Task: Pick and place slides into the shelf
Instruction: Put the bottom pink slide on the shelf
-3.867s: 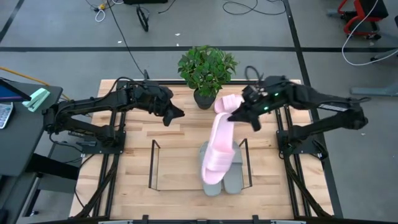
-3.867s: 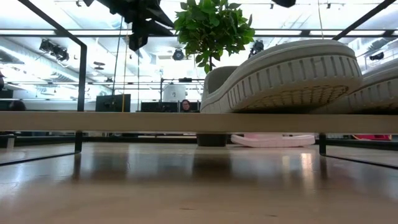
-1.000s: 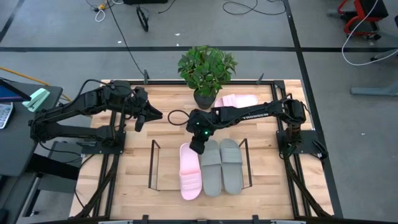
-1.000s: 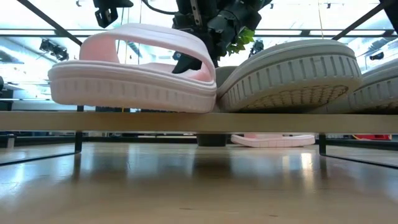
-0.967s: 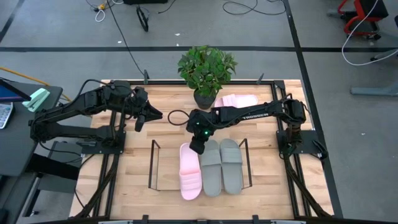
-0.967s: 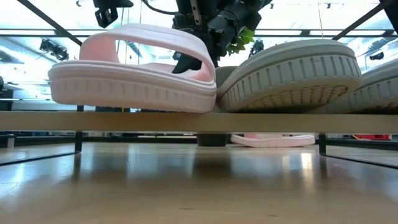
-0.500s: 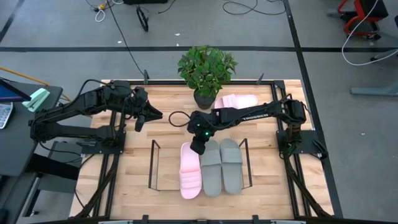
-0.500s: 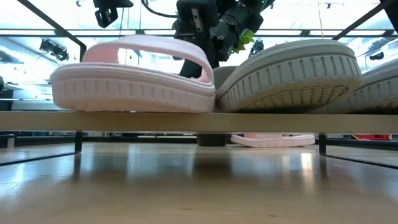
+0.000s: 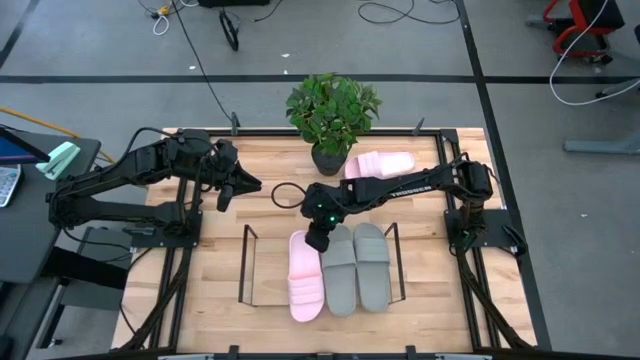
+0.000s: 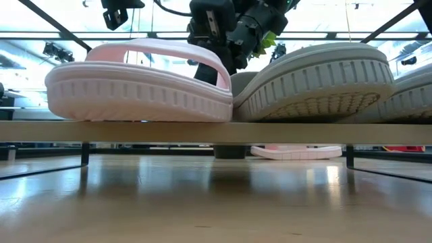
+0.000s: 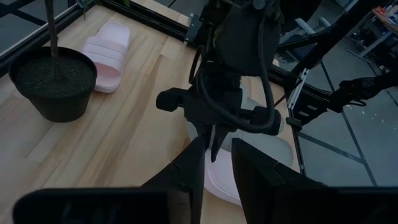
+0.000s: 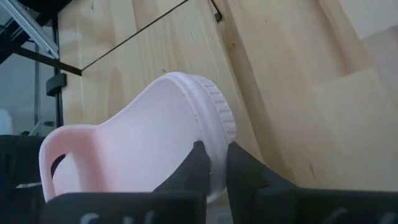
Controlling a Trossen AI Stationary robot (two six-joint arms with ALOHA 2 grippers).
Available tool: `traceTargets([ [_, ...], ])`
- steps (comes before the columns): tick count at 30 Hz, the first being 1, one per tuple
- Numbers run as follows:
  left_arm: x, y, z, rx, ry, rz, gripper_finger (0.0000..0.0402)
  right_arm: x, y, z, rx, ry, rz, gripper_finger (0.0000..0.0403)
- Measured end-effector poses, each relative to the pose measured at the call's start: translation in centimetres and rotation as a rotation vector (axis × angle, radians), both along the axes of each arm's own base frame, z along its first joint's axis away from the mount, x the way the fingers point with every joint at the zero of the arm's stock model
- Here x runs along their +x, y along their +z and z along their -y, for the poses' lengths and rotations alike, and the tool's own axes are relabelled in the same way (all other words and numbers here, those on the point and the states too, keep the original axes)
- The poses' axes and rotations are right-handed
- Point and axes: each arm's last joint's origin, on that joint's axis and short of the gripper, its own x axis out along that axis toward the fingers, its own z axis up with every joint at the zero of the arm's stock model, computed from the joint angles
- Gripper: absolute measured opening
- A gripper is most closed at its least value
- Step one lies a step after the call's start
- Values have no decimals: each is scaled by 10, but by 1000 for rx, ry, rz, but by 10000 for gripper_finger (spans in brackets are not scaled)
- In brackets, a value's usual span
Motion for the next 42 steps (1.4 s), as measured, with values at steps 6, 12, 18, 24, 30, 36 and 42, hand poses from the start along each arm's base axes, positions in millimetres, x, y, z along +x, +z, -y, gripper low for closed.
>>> traceTargets([
  [6,0,0,0,0,0,0,78,0,0,0,-24,-8,3,55],
  [12,0,0,0,0,0,0,77,0,0,0,-25,-9,2,89],
  [18,0,0,0,1,1,0,84,0,-1,-1,-25,-7,-4,111],
  [24,0,0,0,1,1,0,79,-1,-1,-2,-33,-11,-19,125],
  [30,0,0,0,2,2,2,77,2,-13,-3,-56,-14,-36,123],
  [36,0,0,0,3,2,7,84,2,-15,-8,-100,0,-47,139],
  [42,1,1,0,8,10,11,79,1,-16,-8,-107,-5,-56,168],
])
